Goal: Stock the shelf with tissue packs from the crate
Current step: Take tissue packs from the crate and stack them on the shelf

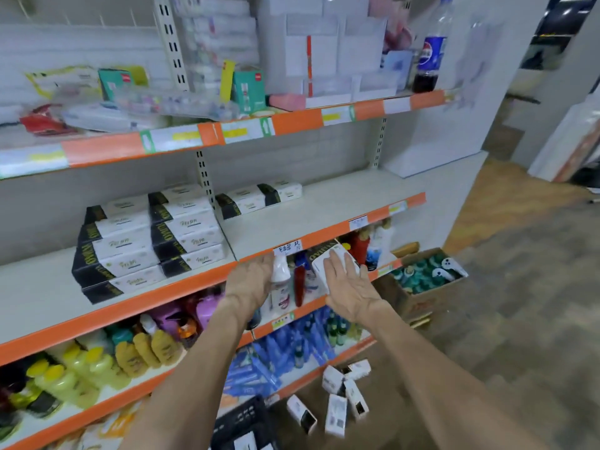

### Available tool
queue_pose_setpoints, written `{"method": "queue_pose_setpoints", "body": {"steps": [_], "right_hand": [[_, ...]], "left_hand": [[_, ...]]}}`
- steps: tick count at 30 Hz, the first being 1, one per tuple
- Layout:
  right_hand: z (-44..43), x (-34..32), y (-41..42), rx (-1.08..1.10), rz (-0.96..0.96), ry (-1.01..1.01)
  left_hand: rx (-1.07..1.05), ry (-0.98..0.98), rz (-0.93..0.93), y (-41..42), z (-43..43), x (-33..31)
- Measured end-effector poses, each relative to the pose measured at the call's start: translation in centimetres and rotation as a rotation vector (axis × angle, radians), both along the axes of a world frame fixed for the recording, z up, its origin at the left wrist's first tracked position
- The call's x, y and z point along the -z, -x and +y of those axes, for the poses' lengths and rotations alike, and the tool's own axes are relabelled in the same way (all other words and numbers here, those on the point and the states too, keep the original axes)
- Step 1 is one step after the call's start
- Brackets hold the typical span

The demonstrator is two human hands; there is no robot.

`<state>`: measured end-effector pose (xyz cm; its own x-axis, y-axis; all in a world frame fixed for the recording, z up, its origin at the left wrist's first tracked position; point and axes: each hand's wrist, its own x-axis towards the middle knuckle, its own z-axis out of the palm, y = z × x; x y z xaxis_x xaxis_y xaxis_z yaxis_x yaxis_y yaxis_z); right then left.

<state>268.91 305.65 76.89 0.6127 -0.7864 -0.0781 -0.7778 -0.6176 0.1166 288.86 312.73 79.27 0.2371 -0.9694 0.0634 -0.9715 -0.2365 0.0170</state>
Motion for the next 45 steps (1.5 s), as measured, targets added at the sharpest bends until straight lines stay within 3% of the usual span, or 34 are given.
{"method": "queue_pose_setpoints", "body": {"steps": [6,14,26,33,39,45], "right_hand": [[-4.8,-1.2,1.8,0.011,0.016,0.127],[-13.5,-2.2,-2.1,-0.027,-0.02,0.163],[-21.9,1.2,-10.6,-0.173,0.025,0.033],[-24.2,3.2,-11.2,-0.205,-0.074,-0.083],[-25.4,2.8,-11.2,-0.196,-0.154,-0.184],[-27.4,2.6,-10.4,-0.249,-0.171,-0.208]], "left_hand": [[0.095,0.116,-0.089,0.6,-4.4,-1.4],[-0.02,0.179,-0.16,-3.6,-11.1,-1.7],[-0.106,0.142,-0.187,-8.4,-18.3,2.4],[-0.15,0.0,-0.025,-7.1,-18.6,5.9],[-0.229,-0.08,0.0,-5.8,-19.6,4.9],[-0.285,-0.024,0.064,-5.7,-20.3,4.3]]}}
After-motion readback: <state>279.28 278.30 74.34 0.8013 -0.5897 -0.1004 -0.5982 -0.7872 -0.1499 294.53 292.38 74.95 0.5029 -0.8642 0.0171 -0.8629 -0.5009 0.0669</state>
